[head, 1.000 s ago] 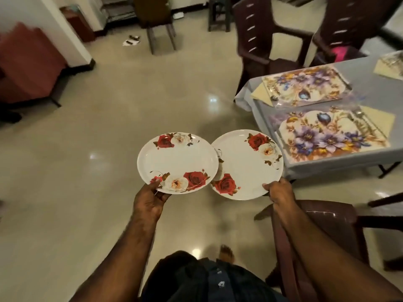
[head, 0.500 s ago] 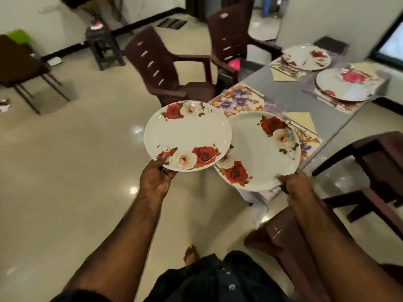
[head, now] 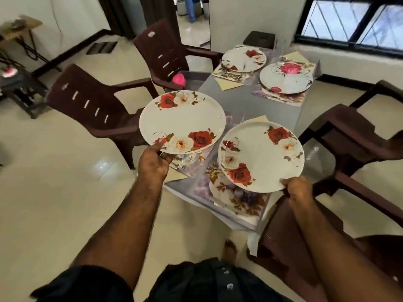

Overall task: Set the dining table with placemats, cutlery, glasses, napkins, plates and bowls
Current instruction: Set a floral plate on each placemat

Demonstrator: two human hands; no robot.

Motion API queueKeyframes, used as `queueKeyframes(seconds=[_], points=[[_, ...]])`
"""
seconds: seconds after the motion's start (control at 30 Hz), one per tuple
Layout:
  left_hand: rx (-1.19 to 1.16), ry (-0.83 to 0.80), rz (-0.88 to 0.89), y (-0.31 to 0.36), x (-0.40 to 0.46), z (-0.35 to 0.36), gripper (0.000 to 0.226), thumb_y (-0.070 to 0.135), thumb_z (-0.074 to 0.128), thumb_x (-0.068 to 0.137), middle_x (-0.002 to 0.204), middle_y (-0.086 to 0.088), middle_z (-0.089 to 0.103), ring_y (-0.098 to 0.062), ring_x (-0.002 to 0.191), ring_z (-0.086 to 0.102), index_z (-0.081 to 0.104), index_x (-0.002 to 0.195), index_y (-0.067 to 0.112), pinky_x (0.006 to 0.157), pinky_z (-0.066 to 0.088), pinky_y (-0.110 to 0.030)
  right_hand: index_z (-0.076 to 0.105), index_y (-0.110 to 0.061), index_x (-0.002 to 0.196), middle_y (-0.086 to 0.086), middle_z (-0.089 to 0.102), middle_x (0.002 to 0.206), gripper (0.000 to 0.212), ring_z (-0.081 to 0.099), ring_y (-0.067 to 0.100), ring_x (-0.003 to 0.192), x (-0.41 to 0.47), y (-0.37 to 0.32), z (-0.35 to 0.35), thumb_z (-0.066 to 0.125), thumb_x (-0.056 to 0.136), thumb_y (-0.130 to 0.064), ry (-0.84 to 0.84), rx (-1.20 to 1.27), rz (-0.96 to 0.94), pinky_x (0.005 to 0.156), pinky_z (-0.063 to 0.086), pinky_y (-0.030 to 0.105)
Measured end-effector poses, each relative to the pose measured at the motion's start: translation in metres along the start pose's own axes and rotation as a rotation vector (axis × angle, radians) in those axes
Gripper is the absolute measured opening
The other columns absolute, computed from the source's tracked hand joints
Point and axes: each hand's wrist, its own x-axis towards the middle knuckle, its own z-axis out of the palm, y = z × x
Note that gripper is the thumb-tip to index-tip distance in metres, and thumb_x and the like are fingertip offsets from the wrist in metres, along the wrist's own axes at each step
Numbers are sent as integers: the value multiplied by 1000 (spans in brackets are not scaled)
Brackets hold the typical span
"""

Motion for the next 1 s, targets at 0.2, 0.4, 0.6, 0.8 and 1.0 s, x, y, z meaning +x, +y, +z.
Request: queueKeyframes(seconds=[0.2, 0.4, 0.6, 0.8, 1.0], points=[[18, 70, -16, -1, 32, 23, 40, -7, 67, 93, 120, -20, 76, -38, 108, 75, 63, 132, 1, 94, 58, -60, 63, 3, 127, 12, 66, 115, 45, 64, 34, 102, 19, 12, 4, 72, 84, 14, 15, -123, 63, 91, 54, 42], [76, 104, -64, 2, 64, 40, 37, -6, 68, 93, 119, -21, 76, -37, 106, 76, 63, 129, 0, 87, 62, -57, 61, 3, 131, 18, 68, 124, 53, 63, 31, 99, 35, 37, 28, 74, 80, 13, -21, -256, 97, 85, 54, 41], [113, 104, -91, 3, 82, 40, 39, -3, 70, 93, 118, -20, 76, -37, 103, 77, 62, 132, 1, 88, 62, -56, 63, 0, 132, 19, 67, 130, 52, 63, 35, 104, 43, 37, 43, 78, 84, -10, -31, -615, 33, 76, 43, 31], [95, 115, -74, 6, 85, 46, 33, -4, 72, 92, 112, -17, 78, -36, 101, 78, 66, 124, 2, 85, 64, -55, 34, -14, 148, 18, 40, 147, 99, 51, 43, 125, 34, 37, 40, 86, 68, -39, 11, -1159, -264, 100, 49, 49], [95, 143, -53, 3, 82, 51, 26, -5, 73, 91, 109, -15, 80, -35, 103, 77, 68, 115, 3, 91, 62, -55, -16, -35, 161, 10, -40, 164, 156, -15, 48, 155, 56, 23, 30, 54, 42, -108, -494, -1581, -436, 123, 5, 64]])
